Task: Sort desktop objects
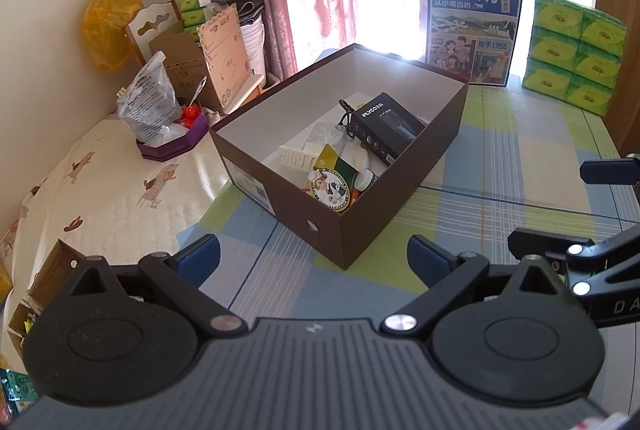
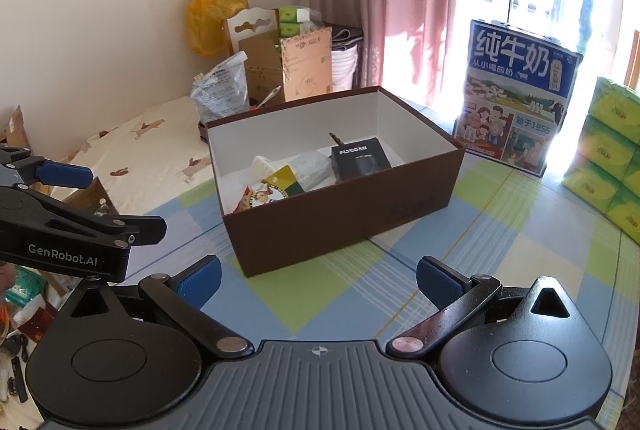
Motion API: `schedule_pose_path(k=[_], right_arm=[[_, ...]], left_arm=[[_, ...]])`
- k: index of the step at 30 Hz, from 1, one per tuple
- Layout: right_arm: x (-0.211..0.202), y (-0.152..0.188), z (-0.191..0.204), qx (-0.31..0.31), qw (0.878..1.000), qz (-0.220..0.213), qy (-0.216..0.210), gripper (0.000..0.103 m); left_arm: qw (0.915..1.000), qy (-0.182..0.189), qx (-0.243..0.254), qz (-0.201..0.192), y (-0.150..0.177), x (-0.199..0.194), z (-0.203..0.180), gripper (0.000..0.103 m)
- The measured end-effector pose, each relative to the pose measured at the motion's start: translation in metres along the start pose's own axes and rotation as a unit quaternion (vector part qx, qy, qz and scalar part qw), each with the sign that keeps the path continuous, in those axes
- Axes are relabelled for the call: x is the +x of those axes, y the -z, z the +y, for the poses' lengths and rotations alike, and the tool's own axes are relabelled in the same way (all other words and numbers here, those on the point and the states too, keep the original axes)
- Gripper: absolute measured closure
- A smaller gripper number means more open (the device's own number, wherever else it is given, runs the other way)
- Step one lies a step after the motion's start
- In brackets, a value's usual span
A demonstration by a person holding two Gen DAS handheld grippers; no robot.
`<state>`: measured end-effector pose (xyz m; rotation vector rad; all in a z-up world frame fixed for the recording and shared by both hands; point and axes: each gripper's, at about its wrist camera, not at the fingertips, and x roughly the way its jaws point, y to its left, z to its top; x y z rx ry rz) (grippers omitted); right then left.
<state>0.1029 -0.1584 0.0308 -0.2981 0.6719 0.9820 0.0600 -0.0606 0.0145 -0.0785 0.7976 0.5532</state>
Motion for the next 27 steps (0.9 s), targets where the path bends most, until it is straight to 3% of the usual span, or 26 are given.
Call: schedule_pose_path(k=[27], right_arm=[[-0.007, 0.017, 0.002, 0.003, 1.0, 0.007, -0.008, 0.002]], left_arm=[[0.9998, -0.017, -0.007, -0.004, 0.009, -0.013, -0.003, 0.004]])
